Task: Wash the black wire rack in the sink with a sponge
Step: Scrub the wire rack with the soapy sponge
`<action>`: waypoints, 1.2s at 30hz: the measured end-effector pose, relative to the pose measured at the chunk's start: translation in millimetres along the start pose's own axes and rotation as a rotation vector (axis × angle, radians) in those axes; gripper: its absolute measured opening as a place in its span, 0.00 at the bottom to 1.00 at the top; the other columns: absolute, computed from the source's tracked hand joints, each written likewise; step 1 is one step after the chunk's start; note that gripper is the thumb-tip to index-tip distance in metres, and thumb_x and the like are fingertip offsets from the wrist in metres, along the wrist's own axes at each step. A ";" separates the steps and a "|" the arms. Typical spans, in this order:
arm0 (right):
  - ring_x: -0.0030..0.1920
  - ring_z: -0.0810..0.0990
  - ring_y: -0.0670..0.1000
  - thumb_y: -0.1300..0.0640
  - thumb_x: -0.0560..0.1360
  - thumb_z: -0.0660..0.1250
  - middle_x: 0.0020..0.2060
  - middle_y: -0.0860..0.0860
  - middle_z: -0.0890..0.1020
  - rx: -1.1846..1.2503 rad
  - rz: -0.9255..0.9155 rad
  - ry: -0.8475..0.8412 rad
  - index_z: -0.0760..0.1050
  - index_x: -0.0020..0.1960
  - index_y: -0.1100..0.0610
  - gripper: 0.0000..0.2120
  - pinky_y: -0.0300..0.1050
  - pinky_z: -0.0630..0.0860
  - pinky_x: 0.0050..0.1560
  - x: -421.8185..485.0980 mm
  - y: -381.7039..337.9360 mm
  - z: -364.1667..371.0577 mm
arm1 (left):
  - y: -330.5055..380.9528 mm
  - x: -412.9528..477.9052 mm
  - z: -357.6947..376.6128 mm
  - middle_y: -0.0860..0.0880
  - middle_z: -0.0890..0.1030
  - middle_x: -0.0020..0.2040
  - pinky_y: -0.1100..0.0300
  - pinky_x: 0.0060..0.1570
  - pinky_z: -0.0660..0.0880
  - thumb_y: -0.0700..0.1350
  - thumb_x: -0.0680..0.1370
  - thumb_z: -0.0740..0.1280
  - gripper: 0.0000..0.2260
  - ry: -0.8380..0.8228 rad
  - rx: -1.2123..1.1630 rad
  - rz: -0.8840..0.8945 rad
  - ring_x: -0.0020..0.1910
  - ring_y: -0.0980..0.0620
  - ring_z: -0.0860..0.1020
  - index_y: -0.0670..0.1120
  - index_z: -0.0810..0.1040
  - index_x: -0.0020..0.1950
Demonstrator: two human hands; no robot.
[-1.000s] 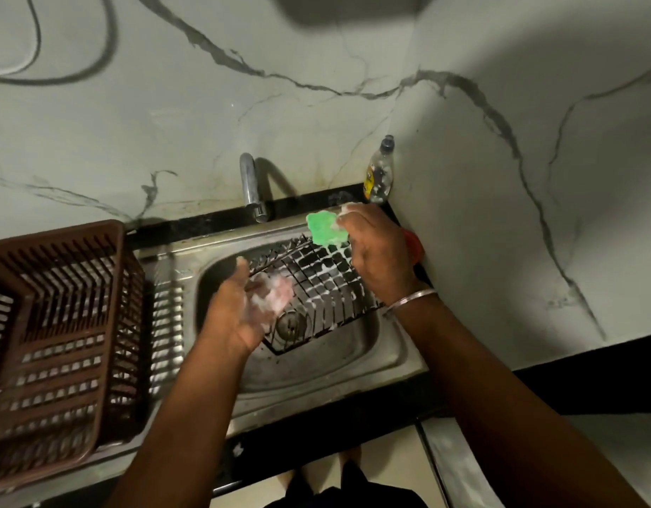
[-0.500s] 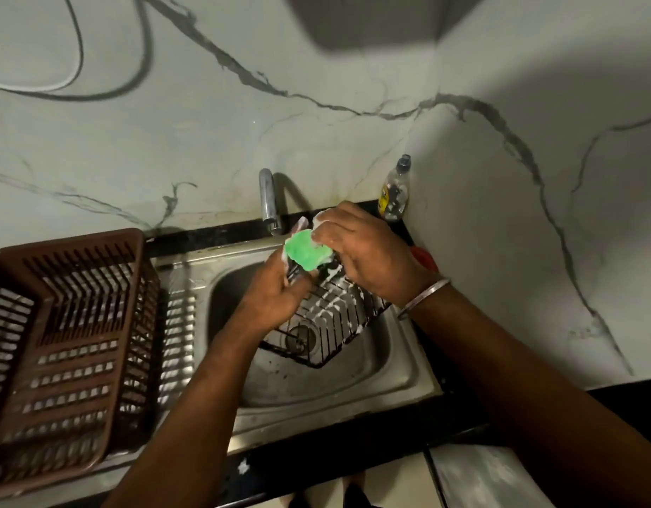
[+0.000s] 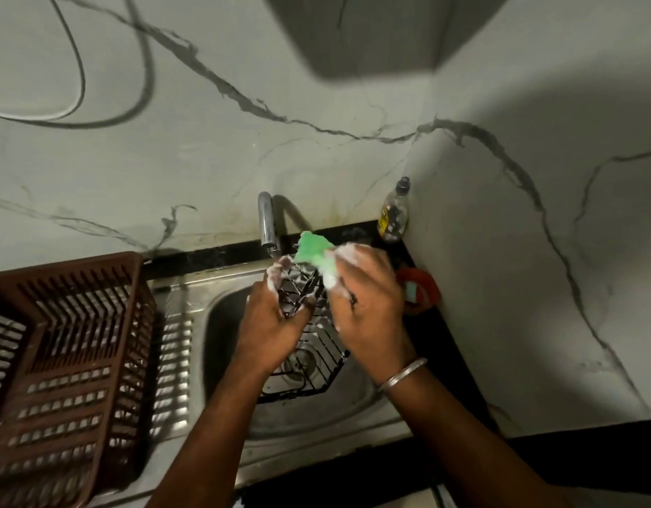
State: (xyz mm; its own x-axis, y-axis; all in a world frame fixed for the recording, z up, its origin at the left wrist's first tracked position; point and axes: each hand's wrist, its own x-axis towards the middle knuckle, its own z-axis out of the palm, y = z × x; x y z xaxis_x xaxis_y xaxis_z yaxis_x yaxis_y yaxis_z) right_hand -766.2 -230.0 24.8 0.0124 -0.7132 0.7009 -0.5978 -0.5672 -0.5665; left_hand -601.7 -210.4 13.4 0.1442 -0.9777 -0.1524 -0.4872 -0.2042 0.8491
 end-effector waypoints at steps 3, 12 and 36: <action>0.54 0.80 0.56 0.68 0.77 0.73 0.52 0.58 0.83 0.006 -0.019 0.123 0.85 0.53 0.68 0.06 0.50 0.79 0.57 1.6 -11.4 9.8 | 6.9 -0.7 4.9 0.60 0.77 0.69 0.51 0.66 0.76 0.67 0.70 0.74 0.36 -0.002 -0.029 -0.001 0.66 0.57 0.77 0.61 0.68 0.76; 0.35 0.77 0.42 0.64 0.80 0.71 0.35 0.44 0.81 0.539 0.607 0.128 0.83 0.47 0.58 0.05 0.39 0.74 0.35 -4.5 -28.4 27.3 | 19.9 -9.0 11.2 0.54 0.74 0.72 0.59 0.62 0.75 0.58 0.75 0.77 0.40 0.052 -0.001 -0.074 0.69 0.51 0.74 0.53 0.62 0.81; 0.36 0.75 0.54 0.67 0.79 0.68 0.37 0.54 0.77 0.539 0.385 -0.286 0.75 0.44 0.62 0.05 0.57 0.74 0.36 -36.9 -28.0 20.3 | 23.4 0.1 -2.6 0.48 0.77 0.75 0.38 0.73 0.71 0.78 0.58 0.78 0.55 0.150 -0.633 -0.273 0.72 0.45 0.76 0.53 0.69 0.78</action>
State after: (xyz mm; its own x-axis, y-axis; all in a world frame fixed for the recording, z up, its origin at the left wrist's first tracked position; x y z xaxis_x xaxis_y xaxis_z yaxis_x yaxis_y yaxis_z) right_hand -733.7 -196.1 6.1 0.1335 -0.9415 0.3094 -0.1243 -0.3257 -0.9373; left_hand -610.9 -215.2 34.5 0.3292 -0.8690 -0.3695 0.1712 -0.3299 0.9284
